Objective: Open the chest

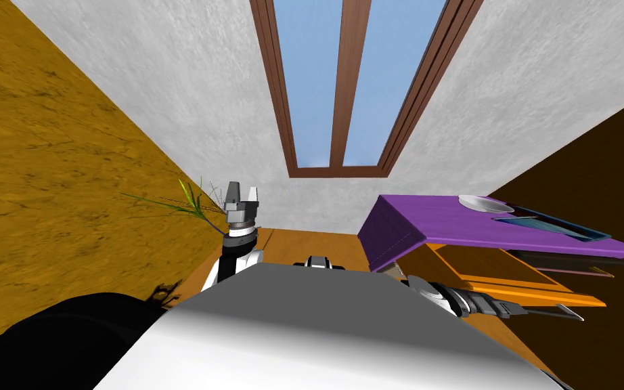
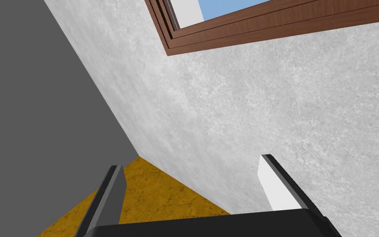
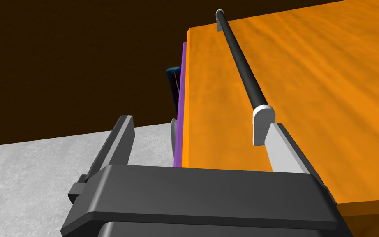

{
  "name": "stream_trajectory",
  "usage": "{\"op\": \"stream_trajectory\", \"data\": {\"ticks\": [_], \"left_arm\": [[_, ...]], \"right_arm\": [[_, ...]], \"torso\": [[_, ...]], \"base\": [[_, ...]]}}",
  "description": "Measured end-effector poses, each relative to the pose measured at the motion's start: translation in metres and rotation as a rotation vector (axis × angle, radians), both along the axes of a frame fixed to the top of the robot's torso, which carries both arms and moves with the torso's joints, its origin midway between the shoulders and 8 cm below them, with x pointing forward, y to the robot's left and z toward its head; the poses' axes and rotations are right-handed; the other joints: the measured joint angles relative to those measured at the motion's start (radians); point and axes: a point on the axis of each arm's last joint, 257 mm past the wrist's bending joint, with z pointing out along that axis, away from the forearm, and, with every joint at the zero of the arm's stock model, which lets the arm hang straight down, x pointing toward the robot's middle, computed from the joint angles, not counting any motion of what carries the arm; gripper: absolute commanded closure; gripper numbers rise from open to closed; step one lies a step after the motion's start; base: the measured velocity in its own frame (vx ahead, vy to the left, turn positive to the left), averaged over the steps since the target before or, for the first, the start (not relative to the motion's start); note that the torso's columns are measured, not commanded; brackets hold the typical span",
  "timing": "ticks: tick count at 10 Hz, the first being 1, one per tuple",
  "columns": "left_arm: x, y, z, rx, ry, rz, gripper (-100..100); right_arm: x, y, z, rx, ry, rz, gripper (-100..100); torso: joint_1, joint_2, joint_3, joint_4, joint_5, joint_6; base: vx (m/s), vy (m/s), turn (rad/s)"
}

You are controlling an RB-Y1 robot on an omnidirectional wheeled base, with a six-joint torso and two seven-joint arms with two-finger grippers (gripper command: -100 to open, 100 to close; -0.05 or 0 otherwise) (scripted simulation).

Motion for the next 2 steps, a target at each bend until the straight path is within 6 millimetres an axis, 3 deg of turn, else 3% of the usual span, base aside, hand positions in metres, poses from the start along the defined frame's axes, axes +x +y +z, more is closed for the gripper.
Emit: {"op": "stream_trajectory", "data": {"ticks": [2], "left_arm": [[0.0000, 0.0000, 0.0000, 0.000, 0.000, 0.000, 0]], "right_arm": [[-0.0001, 0.0000, 0.0000, 0.000, 0.000, 0.000, 0]], "torso": [[0.000, 0.001, 0.001, 0.000, 0.000, 0.000]], "base": [[0.000, 0.000, 0.000]]}}
